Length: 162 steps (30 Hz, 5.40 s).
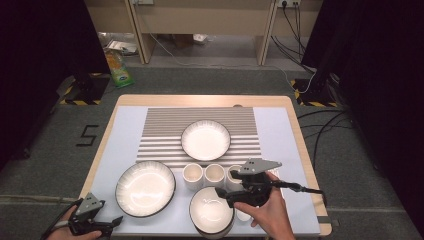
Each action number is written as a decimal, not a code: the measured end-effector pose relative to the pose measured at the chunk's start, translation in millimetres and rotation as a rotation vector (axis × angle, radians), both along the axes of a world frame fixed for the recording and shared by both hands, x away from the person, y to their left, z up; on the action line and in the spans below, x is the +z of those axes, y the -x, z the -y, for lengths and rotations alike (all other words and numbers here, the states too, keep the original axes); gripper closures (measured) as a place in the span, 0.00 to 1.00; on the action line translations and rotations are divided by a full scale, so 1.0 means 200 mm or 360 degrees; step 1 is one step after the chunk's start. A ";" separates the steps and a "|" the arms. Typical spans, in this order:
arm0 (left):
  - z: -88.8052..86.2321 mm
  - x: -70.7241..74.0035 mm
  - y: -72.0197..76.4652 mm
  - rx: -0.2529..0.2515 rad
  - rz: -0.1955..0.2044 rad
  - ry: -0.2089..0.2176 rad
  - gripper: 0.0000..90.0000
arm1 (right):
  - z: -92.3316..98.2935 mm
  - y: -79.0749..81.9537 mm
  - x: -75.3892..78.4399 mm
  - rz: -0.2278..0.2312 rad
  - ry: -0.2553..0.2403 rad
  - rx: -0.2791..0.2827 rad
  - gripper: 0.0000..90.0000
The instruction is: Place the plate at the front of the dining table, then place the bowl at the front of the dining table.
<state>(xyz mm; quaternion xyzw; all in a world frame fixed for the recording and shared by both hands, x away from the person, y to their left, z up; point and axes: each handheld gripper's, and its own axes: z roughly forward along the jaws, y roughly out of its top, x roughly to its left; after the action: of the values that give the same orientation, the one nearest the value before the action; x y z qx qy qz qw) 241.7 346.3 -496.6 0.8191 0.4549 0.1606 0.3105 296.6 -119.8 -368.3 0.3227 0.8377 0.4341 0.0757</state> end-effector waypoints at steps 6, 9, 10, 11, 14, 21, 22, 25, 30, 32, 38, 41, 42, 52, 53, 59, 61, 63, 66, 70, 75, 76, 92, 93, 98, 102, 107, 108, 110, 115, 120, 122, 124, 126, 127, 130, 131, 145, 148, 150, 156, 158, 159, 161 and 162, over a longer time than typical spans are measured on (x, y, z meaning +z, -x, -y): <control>0.00 0.00 0.00 0.0002 0.0004 0.0002 0.13 | -0.05 0.02 -0.05 -0.0017 0.0042 0.0035 0.31; 0.00 0.00 0.00 0.0000 0.0000 0.0000 0.13 | -0.06 0.02 -0.06 -0.0027 0.0047 0.0048 0.31; 0.00 0.00 0.00 0.0002 0.0001 0.0002 0.13 | -0.06 0.02 -0.06 -0.0022 0.0051 0.0052 0.33; 0.00 0.00 0.00 0.0002 0.0004 0.0002 0.13 | -0.06 0.02 -0.06 -0.0024 0.0054 0.0055 0.34; 0.00 0.00 0.00 0.0001 0.0003 0.0002 0.13 | -0.06 0.02 -0.06 -0.0024 0.0065 0.0064 0.36; 0.00 0.00 0.00 0.0000 0.0005 0.0002 0.13 | -0.07 0.02 -0.07 -0.0004 0.0101 0.0100 0.50; 0.00 0.00 0.00 0.0000 0.0006 0.0003 0.13 | -0.07 0.02 -0.07 -0.0002 0.0105 0.0109 0.51; 0.00 0.00 0.00 0.0000 0.0008 0.0004 0.13 | -0.07 0.02 -0.08 0.0009 0.0127 0.0114 0.55; 0.00 0.00 0.00 0.0000 0.0009 0.0004 0.13 | -0.08 0.01 -0.09 0.0006 0.0146 0.0133 0.61; 0.00 0.00 0.00 -0.0002 0.0009 0.0002 0.13 | -0.08 0.01 -0.09 0.0013 0.0166 0.0136 0.63; 0.00 0.00 0.00 -0.0002 0.0009 0.0001 0.13 | -0.09 -0.01 -0.10 0.0005 0.0215 0.0161 0.71; 0.00 0.00 0.00 -0.0004 0.0011 0.0004 0.13 | -0.10 -0.01 -0.11 0.0001 0.0243 0.0175 0.74; 0.00 0.00 0.00 -0.0004 0.0010 0.0004 0.13 | -0.10 -0.01 -0.12 0.0002 0.0246 0.0183 0.74; 0.00 0.00 0.00 -0.0003 0.0009 0.0002 0.13 | -0.11 -0.02 -0.13 0.0000 0.0302 0.0211 0.84; 0.00 0.00 0.00 -0.0003 0.0009 0.0002 0.13 | -0.11 -0.03 -0.13 0.0010 0.0311 0.0218 0.85; 0.00 0.00 0.00 -0.0002 0.0010 0.0003 0.13 | -0.12 -0.03 -0.13 0.0018 0.0335 0.0214 0.90; 0.00 0.00 0.00 -0.0001 0.0008 0.0004 0.13 | -0.12 -0.03 -0.14 0.0030 0.0341 0.0221 0.90; 0.00 0.00 0.00 0.0000 0.0008 0.0005 0.13 | -0.12 -0.03 -0.14 0.0041 0.0344 0.0227 0.90; 0.00 0.00 0.00 -0.0003 0.0009 0.0003 0.13 | -0.11 -0.02 -0.14 0.0052 0.0341 0.0226 0.91; 0.00 0.00 0.00 -0.0004 0.0010 0.0005 0.13 | -0.11 -0.02 -0.13 0.0064 0.0312 0.0219 0.90; 0.00 0.00 0.00 -0.0004 0.0010 0.0005 0.13 | -0.11 -0.02 -0.13 0.0066 0.0281 0.0226 0.90; 0.00 0.00 0.00 -0.0003 0.0010 0.0005 0.13 | -0.10 -0.02 -0.12 0.0068 0.0273 0.0239 0.90; 0.00 0.00 0.00 -0.0004 0.0009 0.0005 0.13 | -0.04 -0.08 -0.01 0.0049 0.0076 0.0201 0.90; 0.00 0.00 0.00 -0.0004 0.0011 0.0005 0.13 | -0.04 -0.09 0.00 0.0052 0.0068 0.0199 0.90; 0.00 0.00 0.00 -0.0002 0.0012 0.0007 0.13 | -0.02 -0.13 0.03 0.0040 0.0020 0.0180 0.90; 0.00 0.00 0.00 0.0001 0.0013 0.0012 0.13 | -0.03 -0.16 0.07 0.0057 0.0031 0.0169 0.90; 0.00 0.00 0.00 0.0000 0.0009 0.0013 0.13 | -0.06 -0.21 0.12 0.0048 0.0000 0.0172 0.90; 0.00 0.00 0.00 -0.0003 0.0009 0.0011 0.13 | -0.07 -0.22 0.13 0.0047 0.0000 0.0167 0.90; 0.00 0.00 0.00 -0.0006 0.0007 0.0012 0.13 | -0.08 -0.25 0.14 0.0041 -0.0001 0.0163 0.90; 0.00 0.00 0.00 -0.0005 0.0007 0.0013 0.13 | -0.08 -0.33 0.15 0.0017 -0.0039 0.0125 0.90; -0.01 0.00 0.00 -0.0007 0.0007 0.0013 0.13 | -0.08 -0.43 0.15 -0.0009 -0.0043 0.0068 0.90; -0.01 0.00 0.00 -0.0005 0.0007 0.0017 0.13 | -0.08 -0.47 0.15 -0.0017 -0.0042 0.0041 0.90; -0.01 0.00 0.00 -0.0009 0.0006 0.0014 0.13 | -0.08 -0.51 0.15 -0.0036 -0.0043 0.0014 0.90; -0.01 0.00 0.00 -0.0008 0.0007 0.0015 0.13 | -0.08 -0.55 0.15 -0.0042 -0.0037 -0.0005 0.90; -0.01 0.00 0.00 -0.0009 0.0007 0.0015 0.13 | -0.08 -0.56 0.15 -0.0049 -0.0036 -0.0012 0.90; -0.01 0.00 0.00 -0.0009 0.0007 0.0015 0.13 | -0.08 -0.61 0.14 -0.0057 -0.0033 -0.0043 0.90; -0.01 0.00 0.00 -0.0008 0.0008 0.0016 0.13 | -0.09 -0.62 0.14 -0.0060 -0.0032 -0.0049 0.90; -0.01 0.00 0.00 -0.0008 0.0004 0.0018 0.13 | -0.10 -0.83 0.03 -0.0170 -0.0054 -0.0179 0.90; -0.01 0.00 0.00 -0.0008 0.0008 0.0016 0.13 | -0.08 -0.87 -0.01 -0.0203 -0.0056 -0.0223 0.90; -0.01 0.00 0.00 -0.0008 0.0007 0.0017 0.13 | -0.08 -0.90 -0.03 -0.0221 -0.0048 -0.0247 0.90; -0.01 -0.01 0.00 -0.0007 0.0007 0.0020 0.13 | -0.08 -0.97 -0.10 -0.0276 -0.0046 -0.0302 0.90; -0.01 0.00 0.00 -0.0009 0.0007 0.0016 0.13 | -0.08 -0.99 -0.11 -0.0289 -0.0043 -0.0314 0.90; -0.01 0.00 0.00 -0.0009 0.0007 0.0017 0.13 | -0.08 -1.00 -0.12 -0.0293 -0.0041 -0.0319 0.90; -0.01 -0.01 0.00 -0.0007 0.0008 0.0020 0.13 | -0.08 -1.01 -0.13 -0.0307 -0.0038 -0.0328 0.90; -0.01 -0.01 0.00 -0.0006 0.0008 0.0020 0.13 | -0.08 -1.01 -0.14 -0.0311 -0.0038 -0.0334 0.90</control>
<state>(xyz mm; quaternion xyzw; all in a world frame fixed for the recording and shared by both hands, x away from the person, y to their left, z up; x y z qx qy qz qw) 241.2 347.7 -497.6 0.8176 0.4535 0.1591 0.3171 499.6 -103.2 -395.7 0.4501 0.7975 0.4003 0.0348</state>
